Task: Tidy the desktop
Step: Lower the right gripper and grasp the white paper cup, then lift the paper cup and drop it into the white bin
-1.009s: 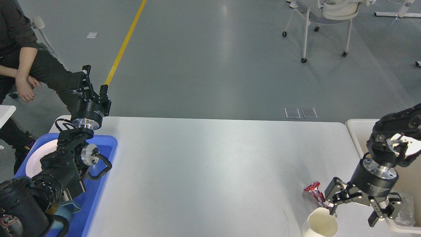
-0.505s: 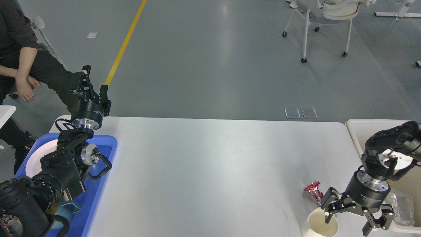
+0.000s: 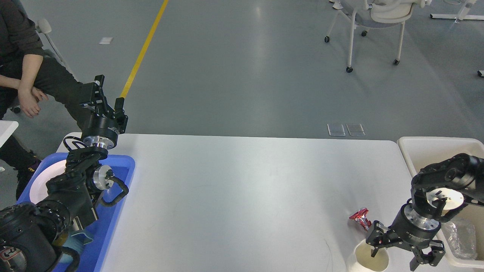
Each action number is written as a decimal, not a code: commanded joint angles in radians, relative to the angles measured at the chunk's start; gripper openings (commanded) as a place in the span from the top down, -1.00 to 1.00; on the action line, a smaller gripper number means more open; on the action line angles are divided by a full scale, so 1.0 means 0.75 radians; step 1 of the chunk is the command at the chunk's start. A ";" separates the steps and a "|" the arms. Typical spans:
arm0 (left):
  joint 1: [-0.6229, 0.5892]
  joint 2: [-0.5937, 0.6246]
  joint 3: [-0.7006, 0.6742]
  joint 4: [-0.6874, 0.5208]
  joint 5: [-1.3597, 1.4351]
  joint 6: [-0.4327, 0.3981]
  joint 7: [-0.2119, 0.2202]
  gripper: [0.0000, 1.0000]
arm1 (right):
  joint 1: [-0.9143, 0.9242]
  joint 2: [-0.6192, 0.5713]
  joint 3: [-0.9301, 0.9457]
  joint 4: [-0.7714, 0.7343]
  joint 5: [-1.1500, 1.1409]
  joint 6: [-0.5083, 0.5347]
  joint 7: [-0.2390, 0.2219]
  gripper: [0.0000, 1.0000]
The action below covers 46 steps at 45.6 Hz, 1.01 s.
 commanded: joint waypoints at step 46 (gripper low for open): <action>-0.002 0.000 0.000 0.000 0.000 0.000 0.000 -0.93 | 0.582 -0.462 0.316 0.323 0.013 0.010 0.002 1.00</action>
